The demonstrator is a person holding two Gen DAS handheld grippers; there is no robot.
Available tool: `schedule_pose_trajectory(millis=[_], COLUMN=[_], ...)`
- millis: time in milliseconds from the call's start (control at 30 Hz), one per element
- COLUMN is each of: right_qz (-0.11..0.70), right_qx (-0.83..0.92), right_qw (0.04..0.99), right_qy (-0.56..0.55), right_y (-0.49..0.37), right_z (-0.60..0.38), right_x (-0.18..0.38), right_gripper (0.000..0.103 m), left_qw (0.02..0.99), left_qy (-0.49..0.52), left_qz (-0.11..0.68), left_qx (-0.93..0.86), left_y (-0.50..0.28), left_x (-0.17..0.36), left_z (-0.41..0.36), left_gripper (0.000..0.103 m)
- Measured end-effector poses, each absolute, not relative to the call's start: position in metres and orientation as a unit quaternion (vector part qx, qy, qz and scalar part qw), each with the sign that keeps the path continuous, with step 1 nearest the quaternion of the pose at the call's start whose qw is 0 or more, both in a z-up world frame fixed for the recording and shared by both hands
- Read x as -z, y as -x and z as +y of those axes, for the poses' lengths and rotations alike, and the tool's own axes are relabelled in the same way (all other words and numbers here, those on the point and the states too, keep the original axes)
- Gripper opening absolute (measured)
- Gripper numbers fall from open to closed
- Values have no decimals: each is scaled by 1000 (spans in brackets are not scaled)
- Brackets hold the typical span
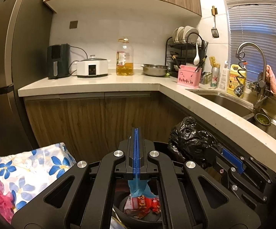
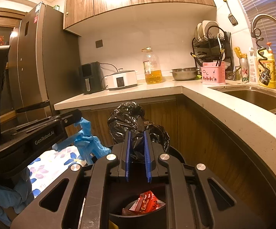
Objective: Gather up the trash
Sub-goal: 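Open both tools to drop the black bag and glove into the bin, then move both open tools back over the table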
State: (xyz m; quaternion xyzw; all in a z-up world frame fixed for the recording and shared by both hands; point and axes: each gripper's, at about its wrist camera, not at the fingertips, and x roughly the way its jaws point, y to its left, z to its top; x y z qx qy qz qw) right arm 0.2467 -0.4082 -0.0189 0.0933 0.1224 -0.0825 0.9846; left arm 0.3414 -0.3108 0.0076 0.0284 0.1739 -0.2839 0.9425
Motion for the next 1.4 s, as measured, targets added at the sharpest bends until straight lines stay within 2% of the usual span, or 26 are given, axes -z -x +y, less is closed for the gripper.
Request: schedule_pose_trajectory(millis=[333,367,433,500,633,700,867,900,1067,1400], right_qz=[133,134,134,135,138,140,142,142,148,138], right_qx=[92,93,95,98,104,105,104,102,96,82], right_qw=[981,980,980,979,978,978,978,978,977,980], right_qy=[-110,-110,-113,-114,-113,-117,-115,-114,-122,-118], right_y=[-249,-248,-246,-244,-240,-237,-228,-225,-213,-187], right_z=[-419,-419,-421,-421,-420,-420,-414,-412,-401,-360], right_x=[24,24,24,24,24,24,23,23,22,19], right_gripper=[23,25,30,34,45,53,73,77,84,86], left_qw=[935,935,936,938,943,948,957,959,966,980], left_qy=[-54,-56,-55,-53,-56,-58,-66,-67,-37,2], left_qz=[196,199,201,200,197,194,186,183,184,170], left_qx=[289,287,283,279,262,244,212,203,175,108], left_y=[-347,-347,-348,-346,-340,-334,-312,-306,-282,-237], left_x=[11,13,14,15,19,23,30,31,33,32], left_z=[-319,-318,-315,-311,-299,-289,-265,-258,-222,-152], left_gripper=[0,2,18,45,58,74,89,90,96,97])
